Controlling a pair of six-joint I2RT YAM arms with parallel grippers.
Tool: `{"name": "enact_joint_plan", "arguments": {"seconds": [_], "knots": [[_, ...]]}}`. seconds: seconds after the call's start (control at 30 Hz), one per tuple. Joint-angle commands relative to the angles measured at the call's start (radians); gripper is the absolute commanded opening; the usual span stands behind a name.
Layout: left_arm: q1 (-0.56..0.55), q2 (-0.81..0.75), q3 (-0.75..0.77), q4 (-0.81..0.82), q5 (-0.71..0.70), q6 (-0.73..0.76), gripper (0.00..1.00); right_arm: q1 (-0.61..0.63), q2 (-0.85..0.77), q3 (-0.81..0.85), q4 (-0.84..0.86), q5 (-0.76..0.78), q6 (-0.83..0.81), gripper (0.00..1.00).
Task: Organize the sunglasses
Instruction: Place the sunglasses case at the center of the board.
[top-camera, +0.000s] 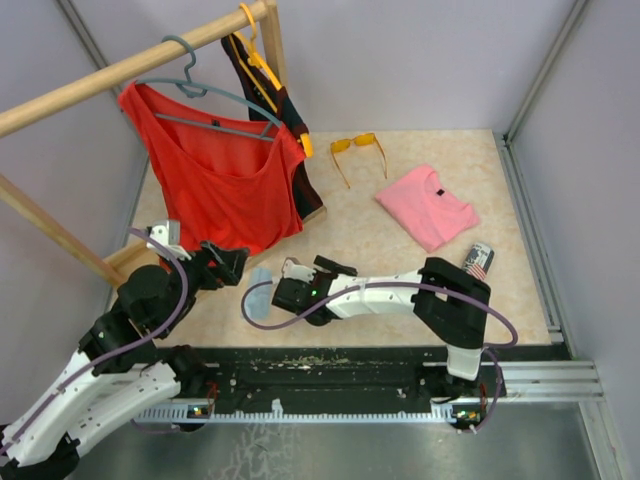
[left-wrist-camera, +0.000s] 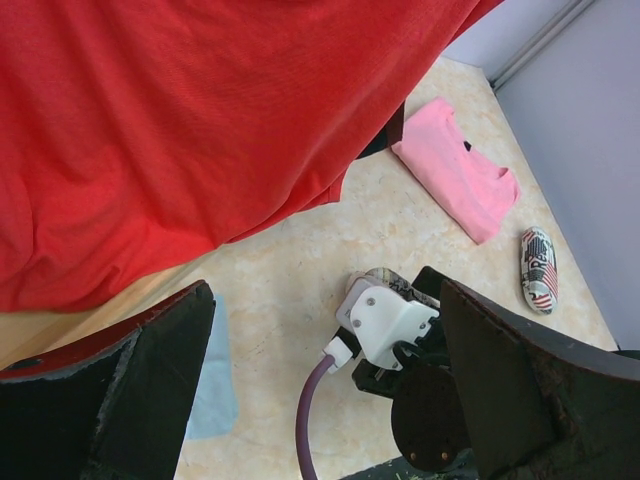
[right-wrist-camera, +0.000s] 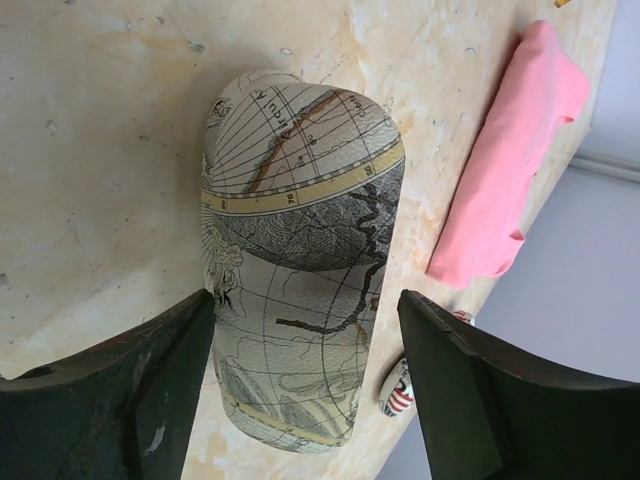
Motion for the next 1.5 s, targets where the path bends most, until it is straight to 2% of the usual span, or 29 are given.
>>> {"name": "enact_joint_plan", "arguments": {"seconds": [0.0, 0.37, 0.73, 0.97, 1.1, 1.17, 1.23, 1.33, 1.47], "knots": [[-0.003, -0.014, -0.006, -0.003, -0.014, -0.006, 0.99, 0.019, -0.011, 0.045, 0.022, 0.0, 0.008, 0.75], [-0.003, -0.023, -0.002, -0.022, -0.03, -0.006, 1.0, 0.052, -0.085, 0.054, 0.085, -0.14, -0.011, 0.81], [-0.003, -0.017, -0.014, -0.046, -0.044, -0.04, 1.0, 0.04, -0.417, -0.094, 0.343, -0.36, 0.011, 0.83], [-0.004, 0.032, -0.051, -0.042, 0.007, -0.093, 0.97, -0.156, -0.626, -0.244, 0.362, -0.41, 0.22, 0.71], [-0.004, 0.105, -0.092, 0.012, 0.096, -0.107, 0.94, -0.361, -0.736, -0.338, 0.35, -0.597, 0.286, 0.65], [-0.004, 0.16, -0.123, 0.066, 0.19, -0.111, 0.91, -0.483, -0.764, -0.381, 0.339, -0.695, 0.299, 0.62], [-0.006, 0.238, -0.146, 0.119, 0.272, -0.135, 0.86, -0.554, -0.78, -0.405, 0.32, -0.738, 0.312, 0.57], [-0.037, 0.369, -0.188, 0.21, 0.336, -0.167, 0.78, -0.613, -0.781, -0.42, 0.276, -0.767, 0.325, 0.51], [-0.167, 0.509, -0.211, 0.286, 0.26, -0.202, 0.75, -0.616, -0.762, -0.437, 0.216, -0.758, 0.366, 0.49]]}}
